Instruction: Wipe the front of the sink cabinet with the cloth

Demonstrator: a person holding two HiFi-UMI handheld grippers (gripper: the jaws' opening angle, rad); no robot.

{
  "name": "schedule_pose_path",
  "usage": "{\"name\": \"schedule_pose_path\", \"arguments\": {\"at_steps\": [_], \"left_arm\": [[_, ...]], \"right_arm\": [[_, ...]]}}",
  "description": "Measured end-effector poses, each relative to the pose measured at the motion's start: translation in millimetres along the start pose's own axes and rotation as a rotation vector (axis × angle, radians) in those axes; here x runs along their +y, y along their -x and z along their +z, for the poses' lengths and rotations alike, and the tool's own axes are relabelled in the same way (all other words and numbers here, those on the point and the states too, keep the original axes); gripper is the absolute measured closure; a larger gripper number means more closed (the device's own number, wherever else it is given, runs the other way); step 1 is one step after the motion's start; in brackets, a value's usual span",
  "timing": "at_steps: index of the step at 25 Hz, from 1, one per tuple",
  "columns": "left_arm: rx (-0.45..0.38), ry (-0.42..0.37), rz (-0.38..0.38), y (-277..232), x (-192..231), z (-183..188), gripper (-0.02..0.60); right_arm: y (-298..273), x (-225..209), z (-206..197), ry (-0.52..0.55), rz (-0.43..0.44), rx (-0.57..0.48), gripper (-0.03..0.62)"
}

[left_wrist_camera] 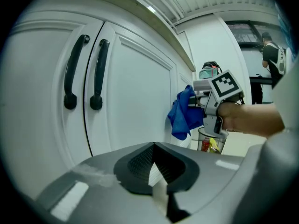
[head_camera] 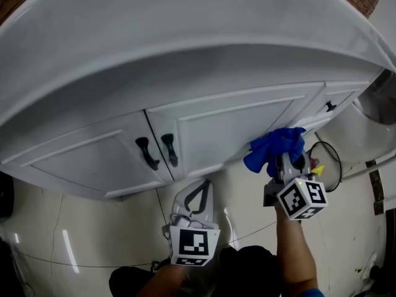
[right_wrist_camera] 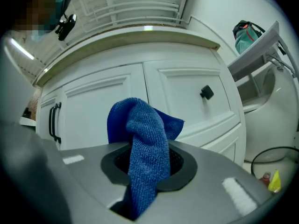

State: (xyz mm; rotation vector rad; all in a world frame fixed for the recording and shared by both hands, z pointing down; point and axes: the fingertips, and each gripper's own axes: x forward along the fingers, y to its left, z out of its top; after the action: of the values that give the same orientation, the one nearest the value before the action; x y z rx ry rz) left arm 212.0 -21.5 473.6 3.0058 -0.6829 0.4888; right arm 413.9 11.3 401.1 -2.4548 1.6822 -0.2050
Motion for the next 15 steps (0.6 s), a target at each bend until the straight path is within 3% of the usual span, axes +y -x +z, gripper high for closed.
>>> {"name": "schedule_pose_path", "arguments": {"at_steps": [11,15], "left_arm": [[0.038,0.006,0.006,2.0,2.4,-14.3,0.575],[0.039,0.005,0.013,6.4,7.9,-15.1,0.575]], "right_arm": [[-4.3,-43.6,-154.1,-0.026,-0.099,0.355,0.514],[-4.6,-51.7,-191.1,-0.038,-0.123,0.435,0.514]]}}
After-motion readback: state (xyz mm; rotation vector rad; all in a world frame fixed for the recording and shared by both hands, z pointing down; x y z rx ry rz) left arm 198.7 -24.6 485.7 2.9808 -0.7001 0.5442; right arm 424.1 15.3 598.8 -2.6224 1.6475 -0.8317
